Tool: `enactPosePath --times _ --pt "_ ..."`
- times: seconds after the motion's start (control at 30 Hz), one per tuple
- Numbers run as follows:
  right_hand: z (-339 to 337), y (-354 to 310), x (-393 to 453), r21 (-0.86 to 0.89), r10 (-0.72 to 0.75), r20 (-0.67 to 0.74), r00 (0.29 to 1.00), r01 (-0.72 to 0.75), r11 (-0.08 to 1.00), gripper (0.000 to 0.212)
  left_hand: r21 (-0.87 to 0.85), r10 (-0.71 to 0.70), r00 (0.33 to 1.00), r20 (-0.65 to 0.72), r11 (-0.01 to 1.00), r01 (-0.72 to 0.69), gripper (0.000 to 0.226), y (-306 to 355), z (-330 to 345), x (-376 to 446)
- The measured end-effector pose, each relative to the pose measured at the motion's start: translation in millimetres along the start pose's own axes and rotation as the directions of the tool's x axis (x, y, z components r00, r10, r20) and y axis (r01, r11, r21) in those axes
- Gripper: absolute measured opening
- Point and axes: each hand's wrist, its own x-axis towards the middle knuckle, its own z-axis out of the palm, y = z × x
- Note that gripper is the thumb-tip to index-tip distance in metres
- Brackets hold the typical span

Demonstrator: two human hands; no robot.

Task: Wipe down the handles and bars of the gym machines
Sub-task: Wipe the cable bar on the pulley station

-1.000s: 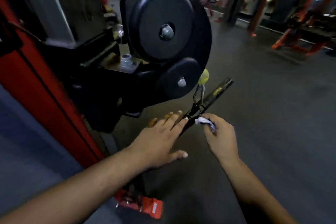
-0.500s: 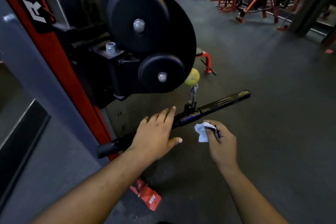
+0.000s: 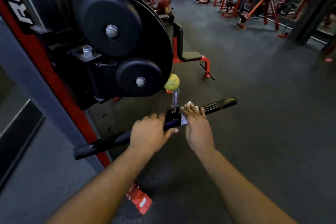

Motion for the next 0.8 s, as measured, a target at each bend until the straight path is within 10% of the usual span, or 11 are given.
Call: enactPosePath --times 0.23,0.5,0.8 --pt "-24 85 5 -0.087 -0.201 0.072 0.977 0.207 0.975 0.057 0.049 0.024 0.999 -0.04 0.999 -0.022 0.074 -4 4 7" --pt "-22 125 1 0.119 0.168 -0.163 0.972 -0.15 0.982 0.062 0.058 -0.012 1.0 -0.007 0.998 0.012 0.074 4 -2 5" --pt "-16 71 -4 0.164 -0.166 0.023 0.986 0.16 0.973 0.062 0.063 -0.006 1.0 -0.021 0.998 0.008 0.073 5 -1 5"
